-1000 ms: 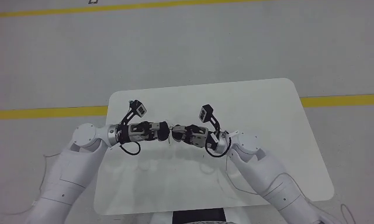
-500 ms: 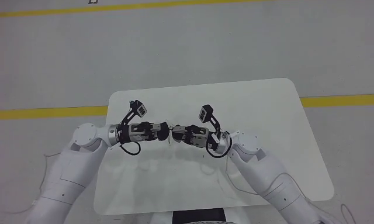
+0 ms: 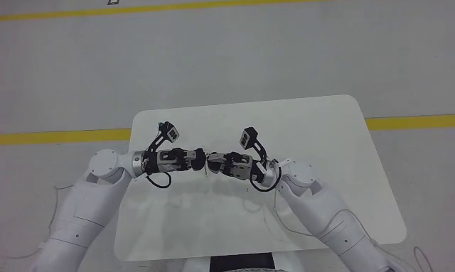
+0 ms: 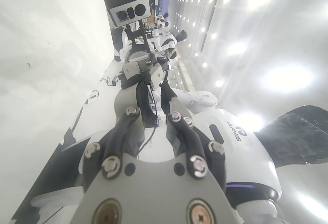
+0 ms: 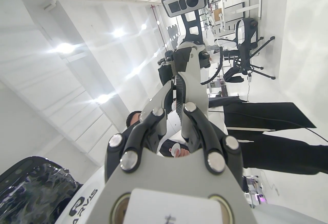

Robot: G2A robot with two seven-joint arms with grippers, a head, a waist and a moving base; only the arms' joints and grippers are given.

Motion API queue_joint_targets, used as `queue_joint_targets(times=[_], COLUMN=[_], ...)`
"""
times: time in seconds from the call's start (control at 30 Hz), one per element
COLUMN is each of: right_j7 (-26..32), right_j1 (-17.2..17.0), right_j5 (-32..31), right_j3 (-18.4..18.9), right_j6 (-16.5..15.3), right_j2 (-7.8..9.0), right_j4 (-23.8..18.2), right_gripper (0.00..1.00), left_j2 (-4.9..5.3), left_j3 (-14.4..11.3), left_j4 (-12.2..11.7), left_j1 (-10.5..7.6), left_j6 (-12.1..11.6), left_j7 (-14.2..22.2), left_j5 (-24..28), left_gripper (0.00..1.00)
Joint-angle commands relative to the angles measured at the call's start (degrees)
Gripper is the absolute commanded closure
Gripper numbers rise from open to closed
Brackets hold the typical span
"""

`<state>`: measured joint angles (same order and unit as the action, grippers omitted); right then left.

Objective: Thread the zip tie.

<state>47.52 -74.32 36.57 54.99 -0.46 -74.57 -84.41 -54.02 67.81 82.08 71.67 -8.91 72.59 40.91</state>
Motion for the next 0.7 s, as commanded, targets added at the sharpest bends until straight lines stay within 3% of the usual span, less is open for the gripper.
queue_joint_targets(times=[0.0,0.13,0.3,0.5,0.53,0.57,0.6,0.67], right_j7=[-0.01,-0.01,0.05,-0.02,-0.10,-0.27,-0.48,-0.68], right_j1=[0.09,0.34,0.56,0.76,0.80,0.81,0.80,0.69], right_j5=[0.02,-0.08,-0.17,-0.07,-0.02,0.09,0.28,0.53], right_j3=[-0.19,-0.58,-0.78,-0.86,-0.84,-0.78,-0.60,-0.14], right_j6=[0.03,0.14,0.16,0.11,0.11,0.07,-0.03,-0.24], right_j2=[-0.04,-0.11,-0.14,-0.17,-0.17,-0.18,-0.17,-0.10], right_j4=[0.01,0.18,0.40,0.65,0.72,0.78,0.88,1.01], right_gripper=[1.00,1.00,1.00,1.00,0.88,0.12,0.00,0.00], left_j2=[0.02,0.05,0.10,0.15,0.15,0.16,0.18,0.23], left_j3=[-0.06,-0.18,-0.32,-0.57,-0.58,-0.58,-0.53,-0.36], left_j4=[-0.02,-0.08,-0.32,-0.55,-0.61,-0.68,-0.78,-0.95], left_j1=[-0.03,-0.10,-0.24,-0.48,-0.53,-0.59,-0.67,-0.74], left_j6=[0.02,0.01,0.07,0.15,0.12,0.09,0.04,-0.06], left_j7=[0.04,0.10,0.20,0.48,0.50,0.52,0.54,0.61], left_j5=[0.02,0.12,0.06,0.07,0.09,0.12,0.18,0.31], left_gripper=[0.87,0.88,1.00,1.00,1.00,1.00,1.00,1.00])
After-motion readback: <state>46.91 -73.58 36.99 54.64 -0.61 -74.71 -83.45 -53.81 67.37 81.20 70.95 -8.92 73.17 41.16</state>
